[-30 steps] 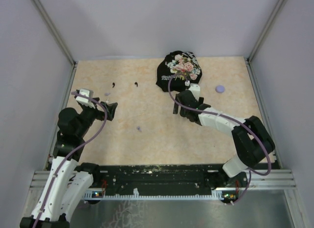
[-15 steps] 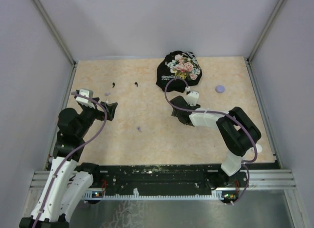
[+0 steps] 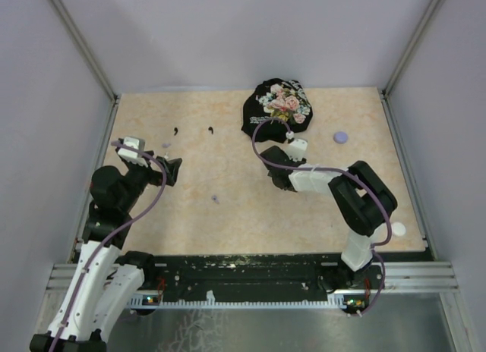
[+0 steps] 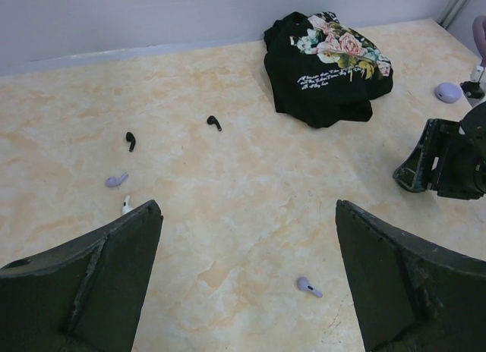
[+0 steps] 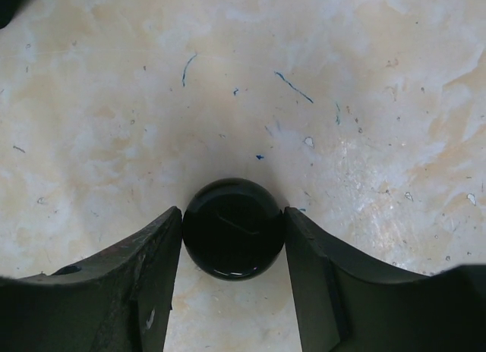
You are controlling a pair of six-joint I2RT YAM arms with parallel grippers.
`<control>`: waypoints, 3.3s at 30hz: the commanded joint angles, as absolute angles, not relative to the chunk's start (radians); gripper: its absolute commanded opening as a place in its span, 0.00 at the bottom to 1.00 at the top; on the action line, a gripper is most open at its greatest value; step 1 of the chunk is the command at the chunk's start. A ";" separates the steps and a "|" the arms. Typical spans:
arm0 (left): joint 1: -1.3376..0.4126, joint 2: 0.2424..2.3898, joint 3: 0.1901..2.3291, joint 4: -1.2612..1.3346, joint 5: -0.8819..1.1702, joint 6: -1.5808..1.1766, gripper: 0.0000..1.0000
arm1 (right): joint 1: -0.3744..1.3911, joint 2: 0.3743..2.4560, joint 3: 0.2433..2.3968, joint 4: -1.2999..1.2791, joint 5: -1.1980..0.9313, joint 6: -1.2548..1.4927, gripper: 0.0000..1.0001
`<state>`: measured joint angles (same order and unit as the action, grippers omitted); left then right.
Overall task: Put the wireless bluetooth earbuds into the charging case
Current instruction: Pick up the charging case at the center of the board.
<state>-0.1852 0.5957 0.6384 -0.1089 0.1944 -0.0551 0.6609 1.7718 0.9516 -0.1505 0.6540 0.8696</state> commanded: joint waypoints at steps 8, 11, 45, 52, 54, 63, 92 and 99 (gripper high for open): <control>-0.190 0.648 0.667 -0.123 0.239 -0.095 1.00 | 0.670 1.705 0.902 -0.081 0.596 0.682 0.40; -0.190 0.685 0.683 -0.135 0.274 -0.109 1.00 | 0.670 1.661 0.866 -0.024 0.567 0.583 0.37; -0.349 1.091 0.888 -0.110 0.730 -0.303 0.98 | 0.764 1.080 0.633 0.366 -0.070 -0.157 0.29; -0.393 1.148 0.916 -0.091 0.717 -0.310 1.00 | 0.798 1.059 0.640 0.366 -0.142 -0.231 0.29; -0.392 1.150 0.929 -0.114 0.705 -0.290 1.00 | 0.807 1.054 0.647 0.346 -0.152 -0.247 0.29; -0.394 1.152 0.990 -0.173 0.642 -0.266 1.00 | 0.827 1.031 0.654 0.363 -0.216 -0.301 0.30; -0.462 1.236 1.003 -0.100 0.813 -0.345 0.63 | 0.915 1.135 0.715 0.493 -0.206 -0.471 0.32; -0.485 1.264 0.998 -0.095 0.812 -0.356 0.54 | 0.920 1.134 0.707 0.520 -0.172 -0.487 0.32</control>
<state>-0.4713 1.2530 0.9943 -0.1303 0.7879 -0.3435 0.9081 1.1400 0.6571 0.4324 -0.1986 -0.4637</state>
